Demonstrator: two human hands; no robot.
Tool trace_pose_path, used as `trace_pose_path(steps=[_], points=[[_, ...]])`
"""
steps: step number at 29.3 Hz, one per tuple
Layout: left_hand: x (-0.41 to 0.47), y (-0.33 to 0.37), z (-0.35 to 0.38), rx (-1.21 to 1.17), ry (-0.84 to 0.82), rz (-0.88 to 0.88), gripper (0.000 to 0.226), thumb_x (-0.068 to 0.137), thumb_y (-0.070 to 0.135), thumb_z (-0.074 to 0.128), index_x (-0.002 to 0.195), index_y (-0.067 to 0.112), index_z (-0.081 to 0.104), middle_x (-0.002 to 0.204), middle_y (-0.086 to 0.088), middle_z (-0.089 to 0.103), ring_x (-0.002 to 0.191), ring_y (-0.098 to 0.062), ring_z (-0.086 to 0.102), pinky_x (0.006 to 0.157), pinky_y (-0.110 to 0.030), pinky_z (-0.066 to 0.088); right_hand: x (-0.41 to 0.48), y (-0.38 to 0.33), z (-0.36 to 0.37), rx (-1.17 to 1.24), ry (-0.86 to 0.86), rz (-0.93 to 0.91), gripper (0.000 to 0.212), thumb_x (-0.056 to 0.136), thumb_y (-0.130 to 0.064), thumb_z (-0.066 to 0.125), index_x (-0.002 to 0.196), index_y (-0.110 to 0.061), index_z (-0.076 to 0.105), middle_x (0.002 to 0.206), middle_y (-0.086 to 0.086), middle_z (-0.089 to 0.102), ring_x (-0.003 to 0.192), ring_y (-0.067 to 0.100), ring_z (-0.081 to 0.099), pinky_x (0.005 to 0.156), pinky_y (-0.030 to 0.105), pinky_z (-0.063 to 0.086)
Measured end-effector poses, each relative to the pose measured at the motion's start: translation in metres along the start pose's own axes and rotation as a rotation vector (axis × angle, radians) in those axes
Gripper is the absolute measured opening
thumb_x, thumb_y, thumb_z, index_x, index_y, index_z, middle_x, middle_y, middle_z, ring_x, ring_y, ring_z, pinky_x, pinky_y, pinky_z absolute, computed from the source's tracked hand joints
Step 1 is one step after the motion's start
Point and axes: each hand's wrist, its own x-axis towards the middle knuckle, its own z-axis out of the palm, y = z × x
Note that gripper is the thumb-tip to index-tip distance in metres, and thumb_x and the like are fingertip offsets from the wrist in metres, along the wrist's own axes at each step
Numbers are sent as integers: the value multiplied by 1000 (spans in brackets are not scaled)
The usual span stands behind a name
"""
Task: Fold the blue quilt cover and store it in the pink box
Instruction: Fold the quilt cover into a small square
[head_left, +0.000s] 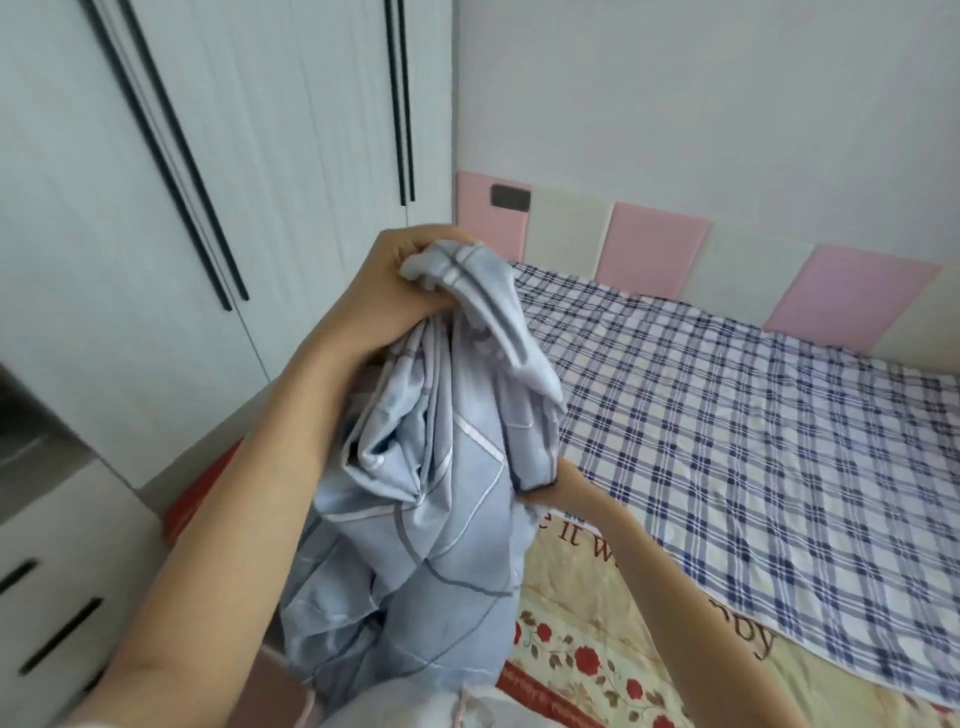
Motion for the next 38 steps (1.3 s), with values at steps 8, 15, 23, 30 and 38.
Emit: trace_pose_path(steps=[8,15,23,30,38], points=[[-20,-48,3,25,421,-67,29,74,-9,62,88,15,66,79,3,64,78,-9,57,75,-23,45,-43,82,7,514,462,431,17,97,-2,39,96,-12,53,89,9,59,71,19,55,63,32,46],[-64,-104,59,18,383,-318,30,74,-5,68,90,19,68,84,-2,68,82,-17,61,77,-33,49,-68,12,-41,933,462,142,33,89,10,35,69,-16,33,69,1,39,67,14,46,64,29,55],[-86,-110,82,-38,289,-330,45,75,-8,65,62,33,52,54,21,51,56,4,42,61,-17,36,-111,134,3,280,93,534,40,79,-43,72,100,-12,59,88,3,58,78,17,53,66,24,40],[-86,-120,86,-23,257,-393,45,78,-7,64,60,31,47,50,20,48,52,1,39,60,-19,35,-128,167,0,385,230,801,33,83,-38,67,92,-9,53,74,3,55,56,12,49,47,23,44],[-91,-135,78,2,318,-505,46,77,-7,62,63,35,49,56,12,49,58,-6,41,64,-29,36,-161,182,17,284,-646,984,20,100,-9,35,107,-15,53,77,-2,44,55,7,36,49,16,31]])
